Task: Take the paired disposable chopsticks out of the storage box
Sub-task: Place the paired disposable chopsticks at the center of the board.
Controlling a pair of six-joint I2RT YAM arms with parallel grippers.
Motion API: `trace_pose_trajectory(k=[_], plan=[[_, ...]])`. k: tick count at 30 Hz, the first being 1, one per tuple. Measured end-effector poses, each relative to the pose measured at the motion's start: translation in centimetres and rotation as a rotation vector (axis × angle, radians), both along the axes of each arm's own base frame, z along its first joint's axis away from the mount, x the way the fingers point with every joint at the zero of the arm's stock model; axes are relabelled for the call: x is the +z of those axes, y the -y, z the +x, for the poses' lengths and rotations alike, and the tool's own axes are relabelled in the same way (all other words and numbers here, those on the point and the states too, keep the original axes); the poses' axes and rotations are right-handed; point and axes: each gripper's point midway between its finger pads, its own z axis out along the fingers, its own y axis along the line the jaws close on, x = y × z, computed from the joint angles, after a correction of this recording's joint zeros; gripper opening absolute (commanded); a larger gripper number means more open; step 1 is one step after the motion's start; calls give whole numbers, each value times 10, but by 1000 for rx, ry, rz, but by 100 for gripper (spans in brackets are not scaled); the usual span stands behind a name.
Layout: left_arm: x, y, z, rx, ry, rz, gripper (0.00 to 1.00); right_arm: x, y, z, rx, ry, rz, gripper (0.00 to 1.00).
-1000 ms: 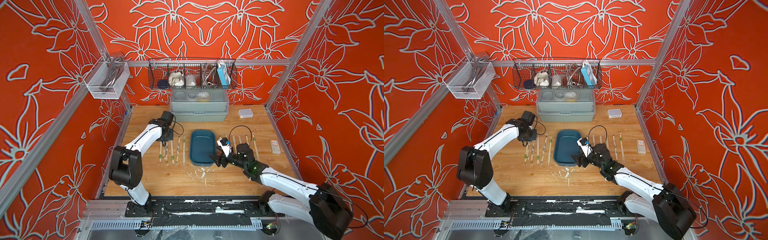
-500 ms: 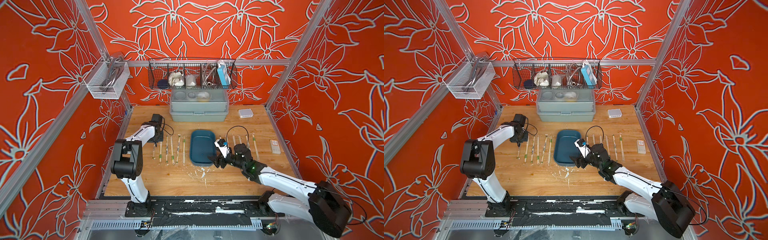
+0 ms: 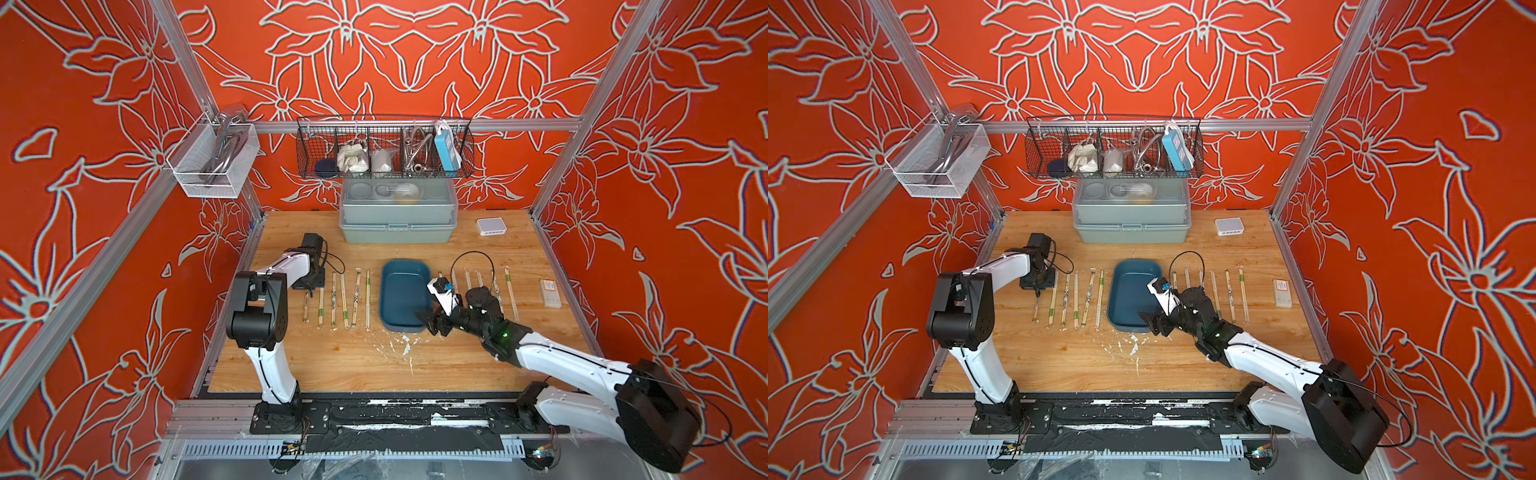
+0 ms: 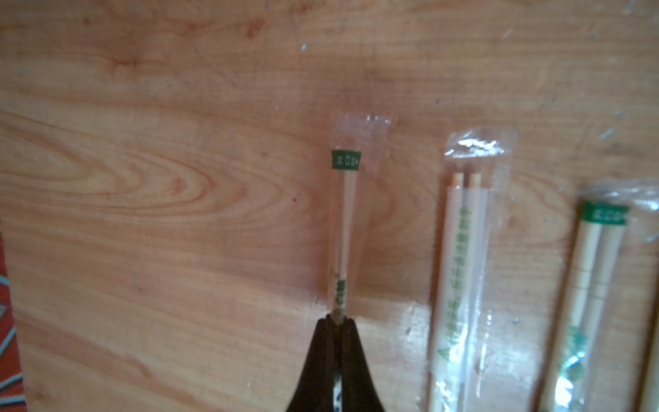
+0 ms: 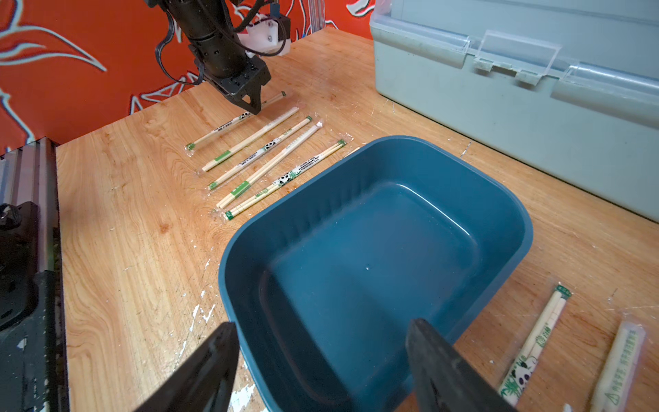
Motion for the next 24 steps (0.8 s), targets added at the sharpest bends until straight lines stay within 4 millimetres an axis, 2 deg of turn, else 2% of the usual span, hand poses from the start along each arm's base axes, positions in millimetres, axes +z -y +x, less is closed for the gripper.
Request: trace_pose_trajectory(k=[3,5,7,9,11,14,16,19,22,23,24], plan=[[-2,0,0,0,-5,0,11,0,1,1,-7,4,-5,79],[-2,0,0,3,-4,-1,21,-1,1,1,-11,4,-8,79],[-2,0,-1,9,-3,-3,22,-1,1,1,-11,4,-9,79],[-2,0,0,16,-1,-5,30,-1,1,1,-10,5,-9,79],[-2,0,-1,22,0,-6,32,-1,1,1,-10,5,-10,79],[-1,0,0,32,7,-10,42,-1,1,1,-11,5,-12,79],[3,1,-2,39,20,-16,54,-2,2,2,-14,4,-17,79],[18,2,-7,54,60,-28,65,-2,3,2,-21,9,-22,79],[46,6,-9,62,155,-59,68,-3,8,7,-59,19,-40,79],[56,8,-9,61,198,-74,69,-4,12,10,-87,23,-51,81],[68,11,-9,56,251,-96,71,-3,17,15,-127,25,-67,88]])
